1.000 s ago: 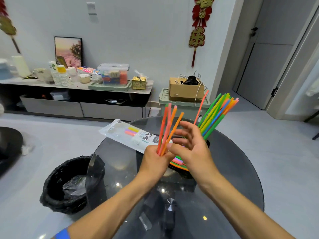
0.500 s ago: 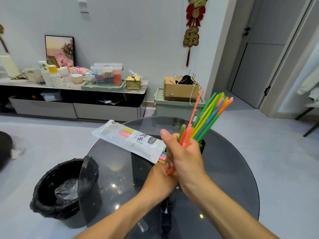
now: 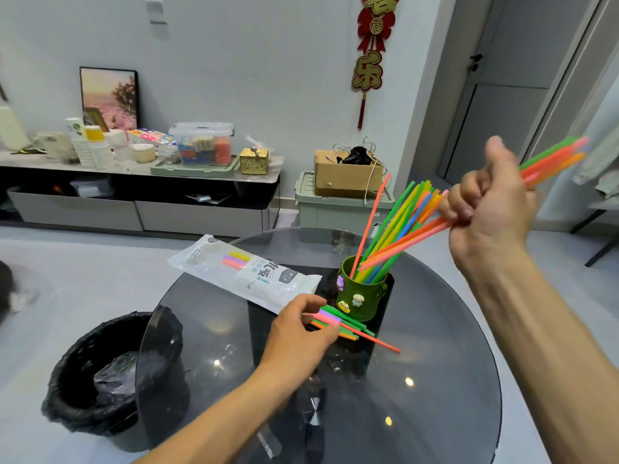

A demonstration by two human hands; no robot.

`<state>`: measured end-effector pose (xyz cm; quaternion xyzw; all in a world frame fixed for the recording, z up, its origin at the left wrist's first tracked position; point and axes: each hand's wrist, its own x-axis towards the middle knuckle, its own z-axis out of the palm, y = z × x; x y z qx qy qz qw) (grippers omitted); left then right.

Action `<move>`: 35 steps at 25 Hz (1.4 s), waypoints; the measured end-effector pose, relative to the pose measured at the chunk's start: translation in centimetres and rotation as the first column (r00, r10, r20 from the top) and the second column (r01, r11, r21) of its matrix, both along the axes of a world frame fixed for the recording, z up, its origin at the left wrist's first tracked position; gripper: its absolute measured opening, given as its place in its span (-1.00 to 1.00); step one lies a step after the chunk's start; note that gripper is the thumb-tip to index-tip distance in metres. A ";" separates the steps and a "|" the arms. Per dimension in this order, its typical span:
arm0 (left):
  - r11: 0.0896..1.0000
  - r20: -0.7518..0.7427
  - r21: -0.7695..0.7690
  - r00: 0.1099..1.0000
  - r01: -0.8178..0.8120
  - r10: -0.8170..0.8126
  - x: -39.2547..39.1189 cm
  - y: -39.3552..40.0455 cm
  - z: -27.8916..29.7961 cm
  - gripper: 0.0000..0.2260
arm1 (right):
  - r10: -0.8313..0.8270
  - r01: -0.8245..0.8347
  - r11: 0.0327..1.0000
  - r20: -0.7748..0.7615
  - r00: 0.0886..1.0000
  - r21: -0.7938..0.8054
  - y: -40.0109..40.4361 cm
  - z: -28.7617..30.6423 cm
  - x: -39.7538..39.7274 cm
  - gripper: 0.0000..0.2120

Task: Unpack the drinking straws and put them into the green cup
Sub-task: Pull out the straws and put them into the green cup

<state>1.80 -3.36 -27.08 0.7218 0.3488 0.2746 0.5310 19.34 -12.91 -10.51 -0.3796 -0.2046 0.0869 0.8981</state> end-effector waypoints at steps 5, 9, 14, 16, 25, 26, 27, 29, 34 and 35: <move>1.000 -0.032 0.003 0.999 0.030 -0.030 0.3 -0.2 -0.7 -0.78 | 0.024 -0.014 0.987 0.061 0.998 -0.161 3.7 -4.0 1.0 -0.51; 0.996 -0.037 0.038 0.996 0.079 -0.077 0.8 -0.4 -1.0 -0.78 | 0.090 -0.071 0.954 0.053 0.994 -0.291 5.5 -6.1 1.2 -0.56; 0.991 -0.042 0.079 0.994 0.103 -0.100 1.0 -0.3 -1.3 -0.77 | 0.012 0.312 0.665 0.427 0.904 -0.678 4.2 -6.4 2.5 -0.51; 0.992 -0.045 0.078 0.994 0.099 -0.095 1.0 -0.1 -1.2 -0.79 | -0.026 0.656 0.340 0.691 0.723 -0.674 3.2 -6.0 3.4 -0.36; 0.996 -0.022 0.083 1.000 0.009 -0.007 0.2 1.1 0.0 -0.83 | 0.473 -0.327 0.535 -0.044 0.880 -0.779 2.7 -11.7 5.6 -0.27; 0.997 -0.022 0.077 1.000 -0.010 0.011 0.1 1.6 0.0 -0.83 | 0.451 -0.334 0.604 -0.035 0.892 -0.724 3.7 -12.3 5.8 -0.25; 0.997 -0.022 0.074 0.999 -0.021 0.023 0.0 2.1 0.0 -0.83 | 0.424 -0.319 0.654 -0.016 0.905 -0.686 4.7 -12.5 6.0 -0.25; 0.997 -0.021 0.063 0.999 -0.035 0.036 -0.2 2.8 -0.1 -0.85 | 0.394 -0.299 0.702 0.003 0.919 -0.647 6.4 -12.5 6.0 -0.29; 0.998 -0.034 0.052 0.999 -0.022 0.023 -0.3 2.9 -0.2 -0.82 | 0.255 -0.173 0.723 0.025 0.967 -0.669 8.5 -13.1 5.5 -0.53; 0.999 -0.034 0.049 0.999 -0.022 0.023 -0.4 2.8 -0.1 -0.82 | 0.225 -0.139 0.734 0.045 0.973 -0.665 8.5 -12.9 5.5 -0.57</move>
